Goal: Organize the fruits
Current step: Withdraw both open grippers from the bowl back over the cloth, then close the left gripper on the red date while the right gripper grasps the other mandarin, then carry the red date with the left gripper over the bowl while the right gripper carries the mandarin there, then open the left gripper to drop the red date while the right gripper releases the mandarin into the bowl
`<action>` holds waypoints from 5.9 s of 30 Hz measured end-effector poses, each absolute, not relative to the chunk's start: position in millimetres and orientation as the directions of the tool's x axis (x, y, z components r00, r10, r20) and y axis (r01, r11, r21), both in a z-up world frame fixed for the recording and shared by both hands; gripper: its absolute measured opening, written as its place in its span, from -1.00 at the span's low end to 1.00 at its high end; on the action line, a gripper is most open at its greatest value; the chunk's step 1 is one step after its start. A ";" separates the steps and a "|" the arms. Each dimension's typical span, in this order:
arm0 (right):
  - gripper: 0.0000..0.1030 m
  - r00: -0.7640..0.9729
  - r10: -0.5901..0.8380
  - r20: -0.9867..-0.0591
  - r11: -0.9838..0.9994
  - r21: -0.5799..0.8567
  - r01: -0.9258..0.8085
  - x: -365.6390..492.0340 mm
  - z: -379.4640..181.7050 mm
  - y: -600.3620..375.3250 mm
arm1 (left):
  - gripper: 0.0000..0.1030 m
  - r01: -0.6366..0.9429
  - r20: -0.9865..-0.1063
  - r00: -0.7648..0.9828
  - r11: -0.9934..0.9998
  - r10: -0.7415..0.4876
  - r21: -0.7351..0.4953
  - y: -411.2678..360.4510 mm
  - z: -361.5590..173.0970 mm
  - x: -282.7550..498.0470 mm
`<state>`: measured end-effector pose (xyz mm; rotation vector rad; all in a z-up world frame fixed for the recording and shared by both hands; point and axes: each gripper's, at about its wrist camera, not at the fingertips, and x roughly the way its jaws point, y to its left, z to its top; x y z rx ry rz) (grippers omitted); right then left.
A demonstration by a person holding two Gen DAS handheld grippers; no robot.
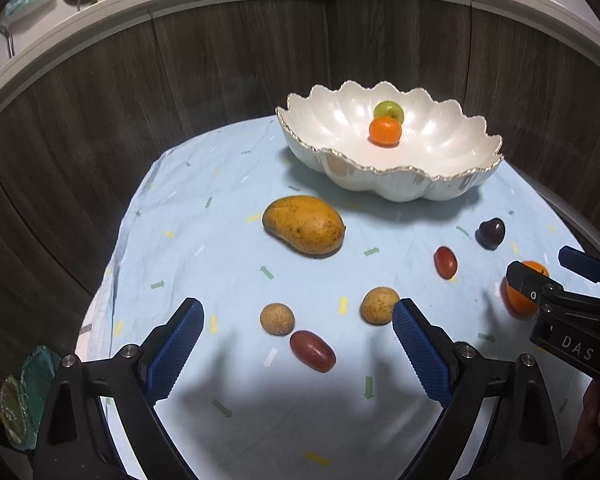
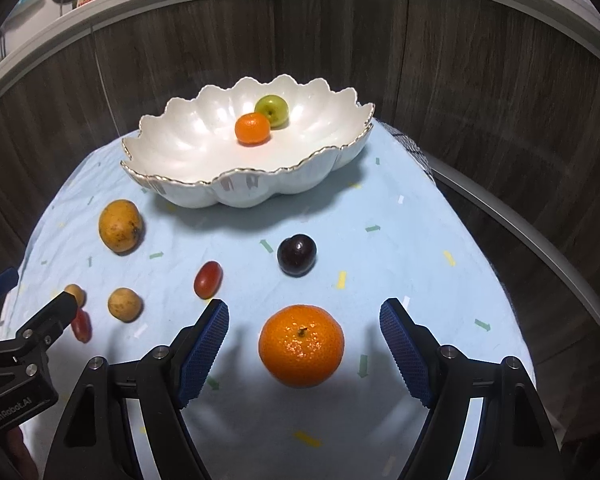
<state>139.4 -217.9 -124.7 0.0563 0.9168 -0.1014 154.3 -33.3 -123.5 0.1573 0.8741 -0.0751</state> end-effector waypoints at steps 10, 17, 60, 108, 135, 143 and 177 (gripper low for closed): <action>0.52 0.592 -0.060 -0.803 0.994 0.003 0.105 142.3 -133.4 -217.1 | 0.59 0.111 -0.785 0.620 0.988 0.014 0.106 -28.6 -136.1 154.8; 0.43 0.586 -0.060 -0.808 0.995 -0.005 0.095 143.0 -137.9 -214.5 | 0.27 0.101 -0.811 0.585 0.991 0.010 0.085 -23.6 -145.4 158.2; -0.09 0.583 -0.042 -0.811 0.997 0.007 0.082 141.7 -143.8 -215.8 | -0.51 0.140 -0.832 0.555 0.988 -0.025 0.063 -33.8 -160.0 151.3; -0.10 0.720 -0.012 -0.693 0.996 0.055 0.069 142.4 -57.9 -219.1 | -0.51 0.153 -0.722 0.690 0.986 -0.055 0.071 -49.3 -62.8 164.4; -0.10 0.780 -0.016 -0.625 0.997 0.047 0.058 186.6 -20.0 -230.6 | -0.51 0.180 -0.657 0.748 0.982 -0.095 0.063 -61.6 -22.4 216.6; -0.10 0.789 -0.023 -0.614 0.998 0.038 0.058 202.3 -16.2 -233.7 | -0.51 0.197 -0.644 0.756 0.979 -0.112 0.060 -66.4 -17.2 232.7; -0.10 0.743 -0.061 -0.667 0.995 0.020 0.099 283.4 -57.3 -257.3 | -0.50 0.233 -0.701 0.697 0.972 -0.150 0.023 -90.6 -72.2 313.7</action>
